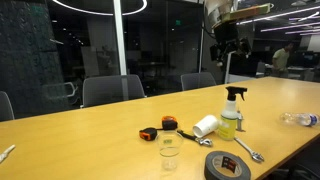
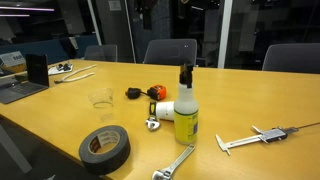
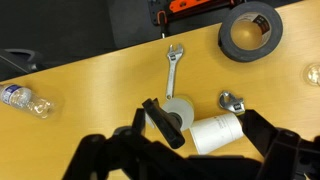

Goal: Put the white cup upright

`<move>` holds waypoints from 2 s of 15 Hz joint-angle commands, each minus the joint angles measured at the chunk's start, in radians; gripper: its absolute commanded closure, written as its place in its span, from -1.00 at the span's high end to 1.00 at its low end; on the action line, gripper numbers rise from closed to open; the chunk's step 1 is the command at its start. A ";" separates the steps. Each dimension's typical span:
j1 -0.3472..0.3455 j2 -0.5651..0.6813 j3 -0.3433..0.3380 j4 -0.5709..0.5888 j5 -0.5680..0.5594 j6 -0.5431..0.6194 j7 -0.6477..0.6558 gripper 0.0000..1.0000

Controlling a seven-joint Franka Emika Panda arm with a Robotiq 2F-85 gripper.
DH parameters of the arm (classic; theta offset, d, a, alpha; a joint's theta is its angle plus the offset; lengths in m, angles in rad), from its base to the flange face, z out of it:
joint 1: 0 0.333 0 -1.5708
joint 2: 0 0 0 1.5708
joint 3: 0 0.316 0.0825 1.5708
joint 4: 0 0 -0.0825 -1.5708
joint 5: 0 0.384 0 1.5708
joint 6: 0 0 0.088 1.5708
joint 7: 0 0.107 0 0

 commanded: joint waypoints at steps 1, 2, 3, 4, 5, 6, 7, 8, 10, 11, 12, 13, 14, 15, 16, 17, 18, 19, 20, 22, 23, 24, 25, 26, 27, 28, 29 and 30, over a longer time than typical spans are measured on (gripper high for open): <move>0.015 0.001 -0.013 0.006 -0.002 -0.002 0.003 1.00; 0.015 -0.001 -0.013 0.010 -0.002 -0.002 0.003 1.00; 0.015 -0.004 -0.013 0.013 -0.002 -0.002 0.003 1.00; 0.015 -0.006 -0.013 0.014 -0.002 -0.002 0.003 1.00; 0.015 -0.006 -0.013 0.015 -0.002 -0.002 0.003 1.00; 0.015 -0.006 -0.013 0.015 -0.002 -0.002 0.003 1.00; 0.015 -0.006 -0.013 0.015 -0.002 -0.002 0.003 1.00; 0.015 -0.006 -0.013 0.015 -0.002 -0.002 0.003 1.00; 0.015 -0.006 -0.013 0.015 -0.002 -0.002 0.003 1.00; 0.015 -0.006 -0.013 0.015 -0.002 -0.002 0.003 1.00; 0.015 -0.002 -0.012 0.015 -0.011 0.001 0.007 1.00; 0.015 0.001 -0.012 0.013 -0.015 0.005 0.012 1.00; 0.015 0.007 -0.012 0.017 -0.016 0.007 0.020 1.00; 0.014 0.015 -0.013 0.023 -0.012 0.008 0.026 1.00; 0.013 0.025 -0.016 0.034 -0.001 0.009 0.033 1.00; 0.012 0.034 -0.017 0.043 0.006 0.013 0.049 1.00; 0.009 0.049 -0.020 0.059 0.029 0.019 0.083 1.00; 0.007 0.062 -0.021 0.072 0.043 0.028 0.123 1.00; 0.006 0.085 -0.020 0.093 0.065 0.044 0.175 1.00; 0.008 0.124 -0.016 0.129 0.098 0.081 0.280 1.00; 0.010 0.143 -0.014 0.142 0.111 0.107 0.331 1.00; 0.013 0.170 -0.012 0.160 0.124 0.128 0.388 1.00; 0.016 0.191 -0.012 0.173 0.141 0.149 0.443 1.00; 0.021 0.220 -0.012 0.184 0.145 0.167 0.505 1.00; 0.028 0.246 -0.012 0.193 0.149 0.182 0.567 1.00; 0.035 0.275 -0.014 0.202 0.151 0.189 0.628 1.00; 0.042 0.303 -0.017 0.211 0.155 0.192 0.685 1.00; 0.049 0.331 -0.020 0.222 0.165 0.190 0.740 1.00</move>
